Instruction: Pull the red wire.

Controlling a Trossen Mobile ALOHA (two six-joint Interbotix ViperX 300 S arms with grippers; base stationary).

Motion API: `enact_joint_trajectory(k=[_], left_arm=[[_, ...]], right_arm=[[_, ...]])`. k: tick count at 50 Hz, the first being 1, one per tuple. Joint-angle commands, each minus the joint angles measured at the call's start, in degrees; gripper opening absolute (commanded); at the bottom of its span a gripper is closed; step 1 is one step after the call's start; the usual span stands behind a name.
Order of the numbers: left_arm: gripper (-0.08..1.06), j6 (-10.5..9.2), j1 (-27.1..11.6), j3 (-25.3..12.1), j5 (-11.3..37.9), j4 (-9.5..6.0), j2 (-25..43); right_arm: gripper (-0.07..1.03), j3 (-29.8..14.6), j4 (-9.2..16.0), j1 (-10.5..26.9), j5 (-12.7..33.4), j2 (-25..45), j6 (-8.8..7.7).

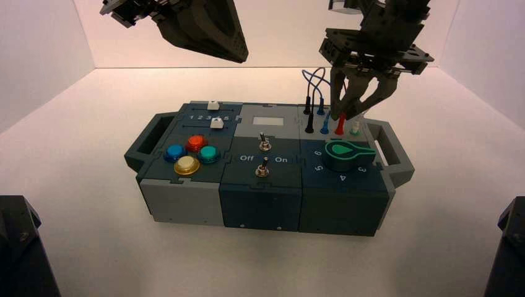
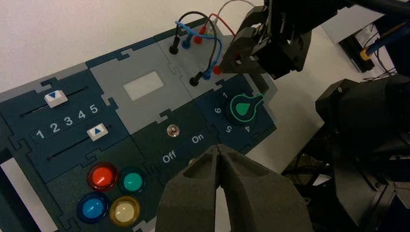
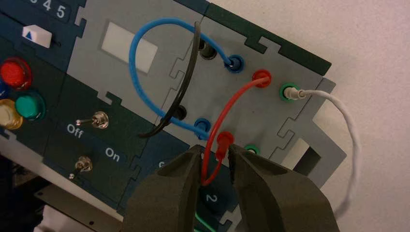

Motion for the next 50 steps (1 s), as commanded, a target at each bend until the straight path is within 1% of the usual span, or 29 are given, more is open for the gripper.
enact_joint_trajectory(k=[1, 13, 21, 24, 28, 32, 37, 42, 50], left_arm=[[-0.03, -0.18, -0.1, -0.6, -0.4, 0.00, -0.3], [-0.03, -0.09, -0.1, -0.5, -0.4, 0.00, -0.2], [-0.03, -0.18, -0.1, -0.6, -0.4, -0.09, -0.2], [-0.03, -0.18, -0.1, -0.6, -0.4, 0.00, -0.1], [-0.03, -0.18, -0.1, -0.6, -0.4, 0.00, -0.1], [-0.03, -0.18, -0.1, -0.6, -0.4, 0.00, -0.1], [-0.03, -0.09, -0.2, -0.8, -0.4, 0.00, 0.3], [-0.03, -0.18, -0.1, -0.8, -0.4, 0.00, 0.8], [-0.03, -0.09, -0.2, -0.9, -0.4, 0.00, 1.3]], right_arm=[[0.32, -1.4, -0.1, 0.2, -0.6, 0.5, -0.09], [0.30, -1.5, -0.5, 0.0, -1.8, 1.9, -0.09], [0.24, -1.8, -0.5, -0.1, -2.5, 2.5, -0.09], [0.20, -1.7, -0.5, -0.3, -3.0, 2.7, -0.09], [0.11, -1.8, -0.5, -0.4, -3.1, 3.0, 0.00], [-0.03, -1.8, -0.5, -0.5, -3.1, 3.0, 0.00], [-0.02, -1.9, -0.5, -0.8, -2.9, 3.0, 0.35], [-0.02, -2.5, -0.5, -0.9, -2.0, 2.3, 0.35], [-0.02, -3.5, -0.7, -0.9, -0.4, -0.6, 0.44]])
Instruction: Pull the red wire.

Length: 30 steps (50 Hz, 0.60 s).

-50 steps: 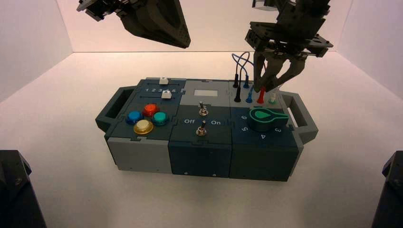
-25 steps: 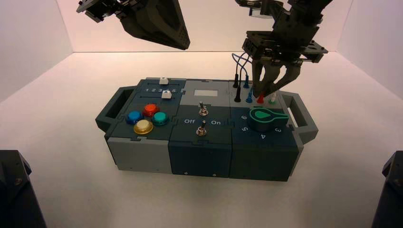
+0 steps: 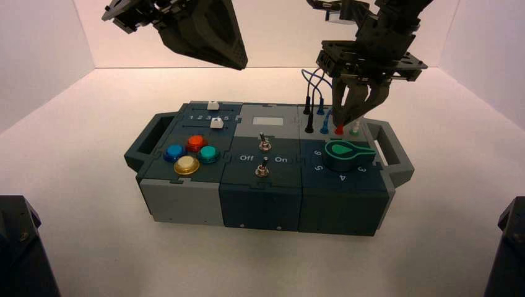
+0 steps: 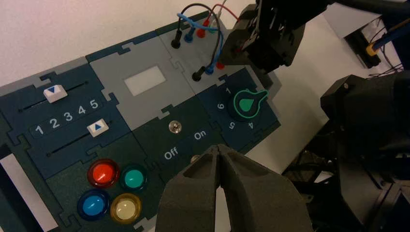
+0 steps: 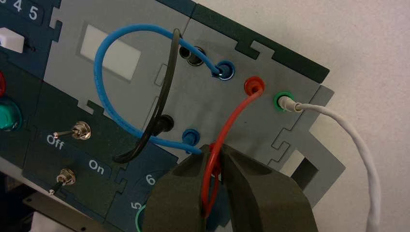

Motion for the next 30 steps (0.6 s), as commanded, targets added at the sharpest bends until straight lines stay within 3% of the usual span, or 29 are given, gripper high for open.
enact_joint_trajectory(k=[1, 25, 30], left_arm=[[-0.03, -0.09, -0.3, -1.0, -0.4, 0.00, -0.1], [-0.03, -0.09, -0.2, -1.1, -0.4, 0.00, -0.1], [-0.03, -0.09, -0.2, -1.0, -0.4, 0.26, -0.1]], right_arm=[[-0.02, -2.6, 0.0, -0.3, 1.1, -3.8, 0.35], [-0.02, -2.8, -1.2, -0.4, 7.6, -8.1, 0.70], [-0.02, -2.2, -2.5, -0.4, 9.0, -10.1, 0.79]])
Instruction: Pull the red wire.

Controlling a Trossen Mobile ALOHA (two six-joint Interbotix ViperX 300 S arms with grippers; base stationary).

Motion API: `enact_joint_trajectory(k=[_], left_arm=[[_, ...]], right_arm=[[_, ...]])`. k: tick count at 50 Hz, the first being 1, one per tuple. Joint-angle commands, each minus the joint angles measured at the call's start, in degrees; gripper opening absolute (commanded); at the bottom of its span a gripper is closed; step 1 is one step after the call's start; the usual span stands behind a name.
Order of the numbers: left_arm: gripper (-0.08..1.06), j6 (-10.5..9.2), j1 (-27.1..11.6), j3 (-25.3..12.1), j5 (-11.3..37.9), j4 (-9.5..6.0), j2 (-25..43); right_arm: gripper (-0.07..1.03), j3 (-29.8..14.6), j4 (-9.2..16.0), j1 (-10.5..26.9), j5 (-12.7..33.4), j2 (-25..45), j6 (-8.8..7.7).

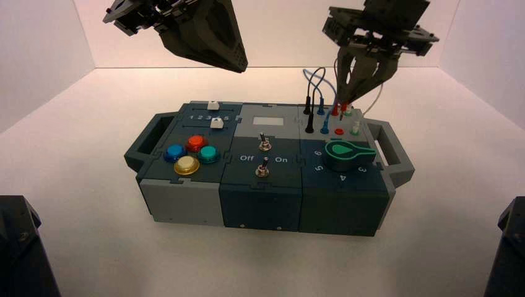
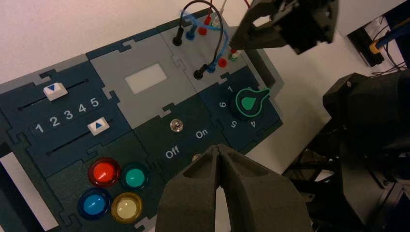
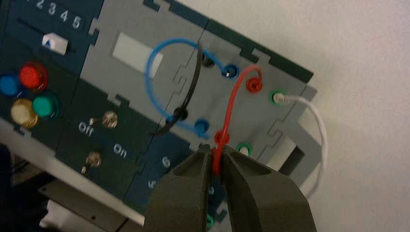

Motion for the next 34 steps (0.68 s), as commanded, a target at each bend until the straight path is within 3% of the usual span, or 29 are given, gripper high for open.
enact_joint_trajectory(k=[1, 10, 25, 34], left_arm=[[-0.03, -0.09, -0.1, -1.0, -0.4, 0.26, -0.3], [-0.03, 0.18, -0.1, -1.1, -0.4, 0.70, 0.1], [-0.03, 0.18, -0.1, -1.1, -0.2, 0.79, 2.1], [-0.03, 0.18, -0.1, -2.4, -0.9, 0.88, 4.0]], right_arm=[[-0.02, -0.1, -1.3, -0.1, 1.1, -3.4, 0.35], [-0.02, 0.1, -3.2, 0.0, 4.0, -3.7, 0.00], [0.04, 2.5, -3.4, -0.1, 4.5, -7.3, -0.09], [0.37, 2.6, -3.4, -0.1, 4.7, -9.4, 0.18]])
